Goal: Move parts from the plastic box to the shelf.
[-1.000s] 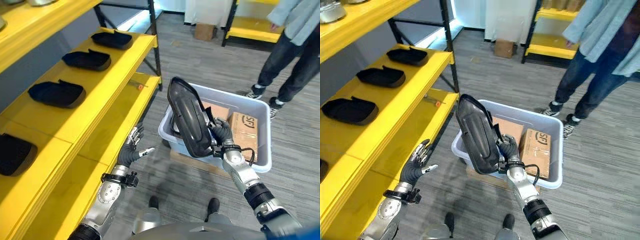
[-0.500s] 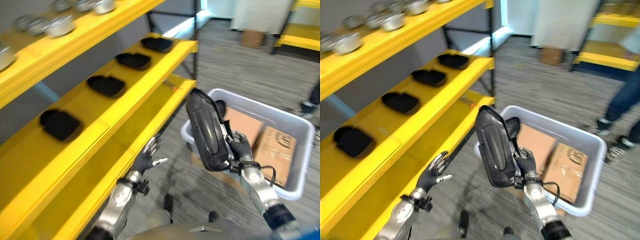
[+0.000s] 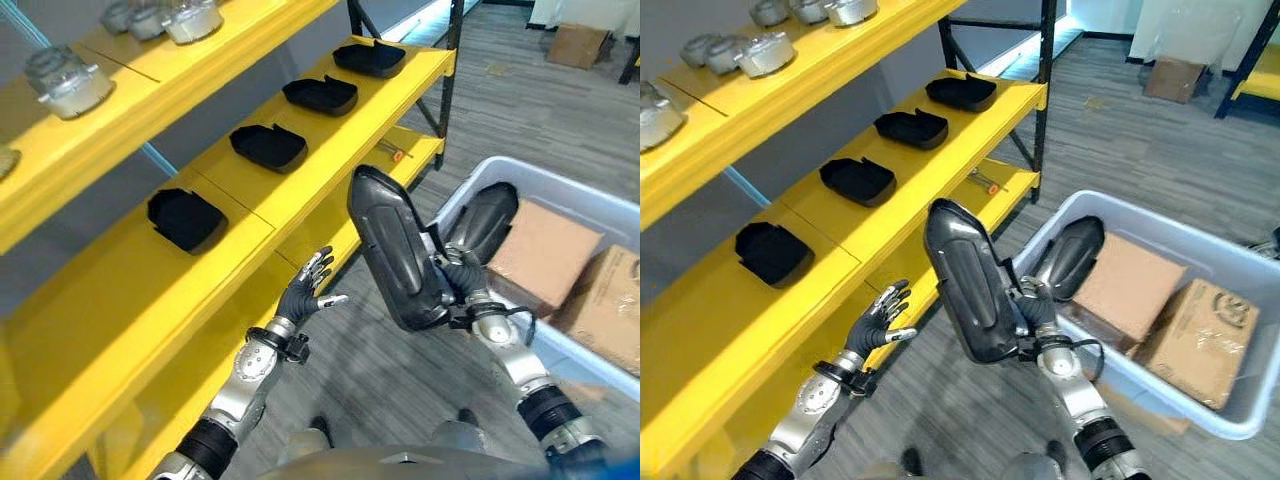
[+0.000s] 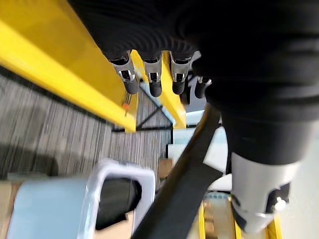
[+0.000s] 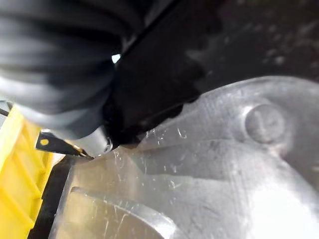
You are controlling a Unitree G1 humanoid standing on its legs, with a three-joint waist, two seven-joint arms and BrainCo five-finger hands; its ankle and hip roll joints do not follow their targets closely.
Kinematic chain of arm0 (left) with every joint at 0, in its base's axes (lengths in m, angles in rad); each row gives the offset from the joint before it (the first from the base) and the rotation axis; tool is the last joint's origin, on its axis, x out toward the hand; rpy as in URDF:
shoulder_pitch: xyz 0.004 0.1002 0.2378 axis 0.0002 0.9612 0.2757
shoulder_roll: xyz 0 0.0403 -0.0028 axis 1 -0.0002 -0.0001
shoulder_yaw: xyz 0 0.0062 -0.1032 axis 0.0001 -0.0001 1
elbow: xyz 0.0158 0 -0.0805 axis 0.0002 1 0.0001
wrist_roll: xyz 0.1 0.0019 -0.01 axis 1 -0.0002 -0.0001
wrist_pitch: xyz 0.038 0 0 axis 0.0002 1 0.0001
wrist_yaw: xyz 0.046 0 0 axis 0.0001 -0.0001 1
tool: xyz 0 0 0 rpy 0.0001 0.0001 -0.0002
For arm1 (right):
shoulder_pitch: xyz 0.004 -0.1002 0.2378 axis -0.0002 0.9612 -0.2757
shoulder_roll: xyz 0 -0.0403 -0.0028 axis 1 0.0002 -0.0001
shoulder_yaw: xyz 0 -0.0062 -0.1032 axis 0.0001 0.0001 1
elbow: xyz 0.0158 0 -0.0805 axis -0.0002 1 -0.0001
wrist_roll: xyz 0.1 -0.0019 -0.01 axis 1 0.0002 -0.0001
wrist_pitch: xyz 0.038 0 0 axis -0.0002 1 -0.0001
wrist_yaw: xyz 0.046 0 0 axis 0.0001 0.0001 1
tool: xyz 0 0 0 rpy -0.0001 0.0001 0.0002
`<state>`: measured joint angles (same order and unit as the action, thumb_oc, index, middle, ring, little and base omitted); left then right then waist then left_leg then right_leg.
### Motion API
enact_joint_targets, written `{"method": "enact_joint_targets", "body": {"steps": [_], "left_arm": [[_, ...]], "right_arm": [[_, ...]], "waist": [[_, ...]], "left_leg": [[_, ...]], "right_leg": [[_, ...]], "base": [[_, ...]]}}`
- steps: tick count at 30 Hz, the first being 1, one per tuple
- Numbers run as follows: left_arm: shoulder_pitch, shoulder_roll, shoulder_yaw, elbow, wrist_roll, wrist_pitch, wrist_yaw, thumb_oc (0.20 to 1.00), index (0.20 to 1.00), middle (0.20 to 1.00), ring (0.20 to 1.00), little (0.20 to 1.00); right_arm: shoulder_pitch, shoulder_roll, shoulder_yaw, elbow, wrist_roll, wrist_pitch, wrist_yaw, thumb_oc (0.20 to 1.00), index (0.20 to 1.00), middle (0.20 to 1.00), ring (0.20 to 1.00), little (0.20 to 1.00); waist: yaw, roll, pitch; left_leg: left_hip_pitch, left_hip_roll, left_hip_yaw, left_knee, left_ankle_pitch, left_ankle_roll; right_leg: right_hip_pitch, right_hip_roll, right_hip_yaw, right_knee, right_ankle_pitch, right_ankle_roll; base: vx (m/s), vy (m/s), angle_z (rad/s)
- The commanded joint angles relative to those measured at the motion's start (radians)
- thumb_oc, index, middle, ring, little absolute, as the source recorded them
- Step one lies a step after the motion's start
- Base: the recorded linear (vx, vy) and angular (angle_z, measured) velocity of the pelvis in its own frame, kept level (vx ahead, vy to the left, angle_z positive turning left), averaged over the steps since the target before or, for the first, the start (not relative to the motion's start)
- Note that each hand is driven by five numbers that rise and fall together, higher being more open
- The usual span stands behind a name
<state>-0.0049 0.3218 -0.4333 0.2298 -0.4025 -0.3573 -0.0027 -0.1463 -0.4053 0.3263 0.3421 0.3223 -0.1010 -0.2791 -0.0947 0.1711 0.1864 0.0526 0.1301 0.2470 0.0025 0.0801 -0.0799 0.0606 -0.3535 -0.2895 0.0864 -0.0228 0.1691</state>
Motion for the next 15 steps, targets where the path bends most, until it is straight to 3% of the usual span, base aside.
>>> {"method": "enact_joint_targets", "body": {"steps": [1, 3, 6, 15], "left_arm": [[0.022, 0.034, 0.020, -0.074, 0.044, -0.031, 0.043, 1.000, 1.000, 1.000, 1.000, 1.000], [0.049, 0.053, 0.033, -0.090, 0.068, -0.015, 0.052, 1.000, 1.000, 1.000, 1.000, 1.000], [0.063, 0.061, 0.038, -0.097, 0.075, -0.012, 0.059, 1.000, 1.000, 1.000, 1.000, 1.000], [0.106, 0.110, 0.054, -0.122, 0.123, -0.020, 0.043, 1.000, 1.000, 1.000, 1.000, 1.000]], "right_arm": [[-0.016, 0.033, 0.036, -0.073, 0.008, -0.051, 0.055, 0.200, 0.200, 0.200, 0.200, 0.200], [-0.007, 0.055, 0.039, -0.066, 0.013, -0.039, 0.085, 0.200, 0.200, 0.200, 0.200, 0.200], [-0.012, 0.068, 0.047, -0.065, 0.004, -0.025, 0.088, 0.200, 0.200, 0.200, 0.200, 0.200], [-0.065, 0.148, 0.096, -0.062, 0.032, 0.038, 0.099, 0.200, 0.200, 0.200, 0.200, 0.200]], "waist": [[0.023, -0.024, -0.029], [0.052, -0.029, -0.034], [0.067, -0.036, -0.034], [0.174, -0.095, -0.031]], "left_leg": [[-0.006, 0.079, -0.007, 0.031, 0.097, -0.014], [0.026, 0.041, -0.021, -0.019, 0.045, 0.007], [0.037, 0.033, -0.033, -0.036, 0.039, 0.012], [0.047, -0.019, -0.040, -0.089, 0.020, 0.053]], "right_leg": [[-0.009, 0.137, 0.013, 0.024, -0.006, -0.134], [0.013, 0.115, -0.002, 0.014, 0.009, -0.111], [0.024, 0.106, -0.011, 0.005, 0.016, -0.102], [0.079, 0.040, -0.123, -0.069, 0.106, -0.029]], "base": [[0.01, 0.235, 0.49], [0.01, 0.440, 0.56], [0.00, 0.295, 0.32], [-0.08, 0.248, 0.24]]}}
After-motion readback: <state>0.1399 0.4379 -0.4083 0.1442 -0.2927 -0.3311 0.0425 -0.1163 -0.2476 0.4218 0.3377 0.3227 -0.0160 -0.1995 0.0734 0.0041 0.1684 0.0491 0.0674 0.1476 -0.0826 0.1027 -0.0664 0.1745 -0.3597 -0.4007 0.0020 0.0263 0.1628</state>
